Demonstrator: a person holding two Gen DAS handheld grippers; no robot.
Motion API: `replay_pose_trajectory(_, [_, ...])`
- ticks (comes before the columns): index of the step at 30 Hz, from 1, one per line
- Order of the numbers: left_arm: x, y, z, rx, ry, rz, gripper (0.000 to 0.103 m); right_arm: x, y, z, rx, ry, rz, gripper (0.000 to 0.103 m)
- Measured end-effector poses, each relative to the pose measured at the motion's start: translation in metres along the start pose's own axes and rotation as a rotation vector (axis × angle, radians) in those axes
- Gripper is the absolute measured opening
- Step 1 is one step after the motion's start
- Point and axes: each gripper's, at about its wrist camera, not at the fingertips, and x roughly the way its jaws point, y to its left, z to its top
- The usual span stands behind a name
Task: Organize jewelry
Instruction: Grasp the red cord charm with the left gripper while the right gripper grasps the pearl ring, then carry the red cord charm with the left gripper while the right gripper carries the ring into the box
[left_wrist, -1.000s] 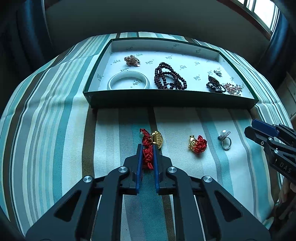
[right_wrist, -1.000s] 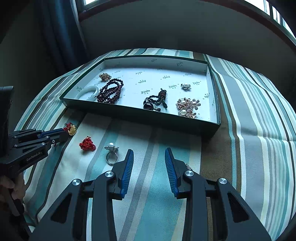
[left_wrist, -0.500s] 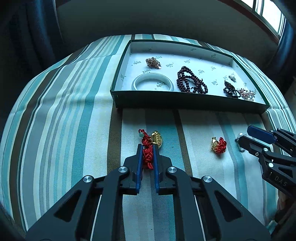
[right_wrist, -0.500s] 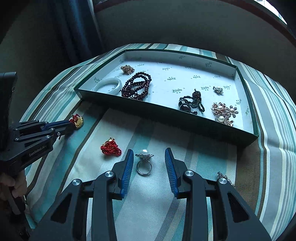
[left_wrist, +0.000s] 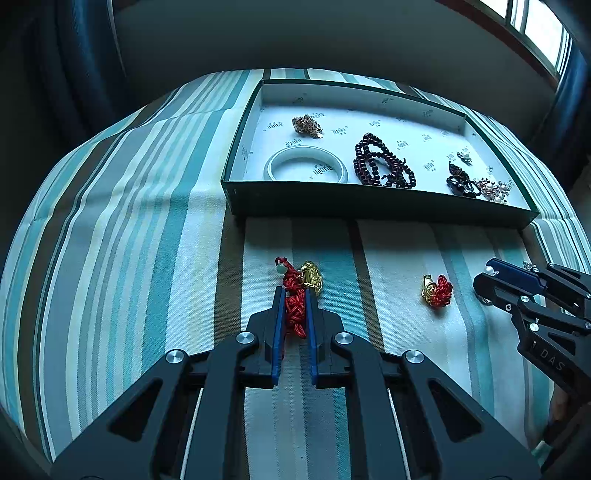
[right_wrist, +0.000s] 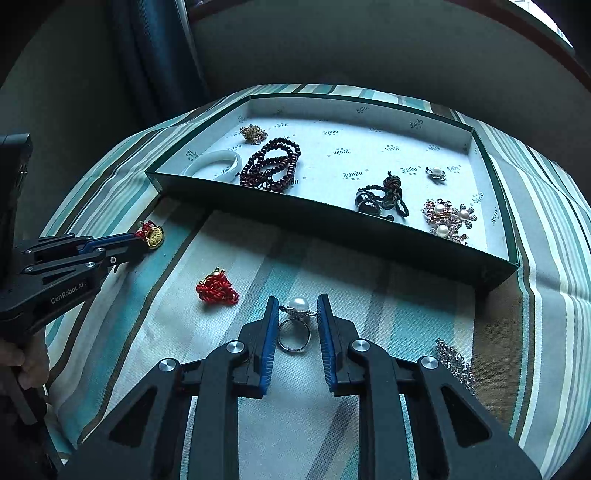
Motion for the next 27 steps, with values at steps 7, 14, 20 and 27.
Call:
replay_pose_trajectory(7, [-0.009,-0.007,0.002,0.012,-0.022,-0.014,0.01,-0.012,-0.001,0.003,0.003,-0.025,-0.004,0.022])
replay_pose_trajectory(14, [-0.025,-0.015,0.01,0.021,-0.058,-0.043,0.01,-0.028,-0.006,0.009,0.011,-0.066,-0.009,0.022])
replay_pose_trajectory(20, [-0.039,-0.026,0.028,0.041,-0.106,-0.076,0.01,-0.04,-0.012,0.022,0.017,-0.114,-0.022,0.022])
replay_pose_trajectory(27, [-0.044,-0.044,0.059,0.072,-0.159,-0.113,0.01,-0.044,-0.024,0.046,0.03,-0.162,-0.035,0.022])
